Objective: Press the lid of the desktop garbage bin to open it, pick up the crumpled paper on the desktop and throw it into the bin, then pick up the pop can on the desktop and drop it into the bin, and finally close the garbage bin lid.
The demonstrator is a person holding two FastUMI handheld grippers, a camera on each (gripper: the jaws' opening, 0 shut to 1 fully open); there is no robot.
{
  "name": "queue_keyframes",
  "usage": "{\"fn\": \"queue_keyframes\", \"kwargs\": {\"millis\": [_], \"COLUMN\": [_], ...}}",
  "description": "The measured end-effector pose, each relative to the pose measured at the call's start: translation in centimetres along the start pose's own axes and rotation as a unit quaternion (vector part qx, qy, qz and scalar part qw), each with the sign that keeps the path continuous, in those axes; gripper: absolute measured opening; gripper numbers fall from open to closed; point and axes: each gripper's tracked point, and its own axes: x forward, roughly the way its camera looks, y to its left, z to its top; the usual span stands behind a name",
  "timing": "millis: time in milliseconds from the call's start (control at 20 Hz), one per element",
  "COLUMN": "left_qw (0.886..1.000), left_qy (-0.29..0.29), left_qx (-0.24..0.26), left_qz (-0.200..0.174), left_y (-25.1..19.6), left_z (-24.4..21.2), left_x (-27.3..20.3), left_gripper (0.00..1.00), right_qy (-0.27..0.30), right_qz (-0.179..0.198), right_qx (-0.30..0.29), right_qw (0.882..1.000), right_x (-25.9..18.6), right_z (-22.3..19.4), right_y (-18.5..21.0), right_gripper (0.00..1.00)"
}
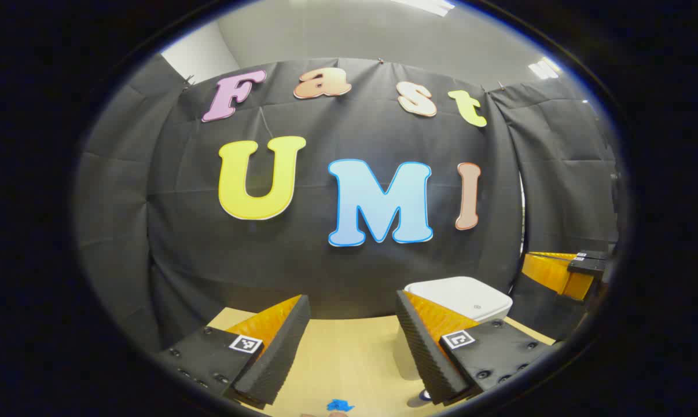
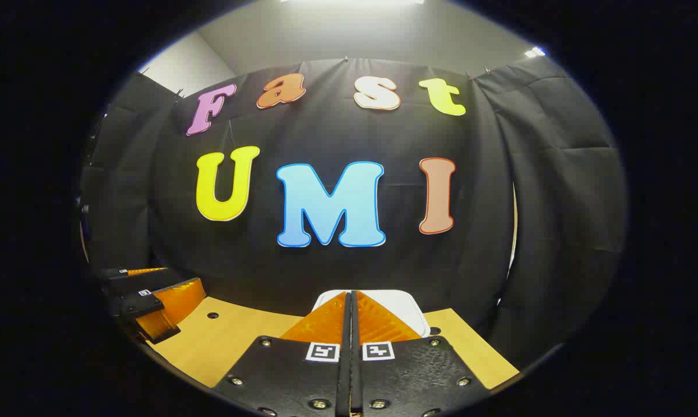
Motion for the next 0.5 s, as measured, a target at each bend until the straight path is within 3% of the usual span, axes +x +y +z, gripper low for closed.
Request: {"fn": "queue_keyframes", "kwargs": {"millis": [500], "left_qw": [1.0], "left_qy": [0.005], "left_qx": [0.007], "left_qz": [0.004], "left_y": [0.1], "left_z": [-0.3], "left_x": [1.3], "left_gripper": [1.0], "right_qy": [0.004], "right_qz": [-0.006], "right_qx": [0.006], "right_qw": [1.0], "right_x": [1.6], "right_z": [-0.4], "right_y": [-1.1], "right_gripper": [0.0]}}
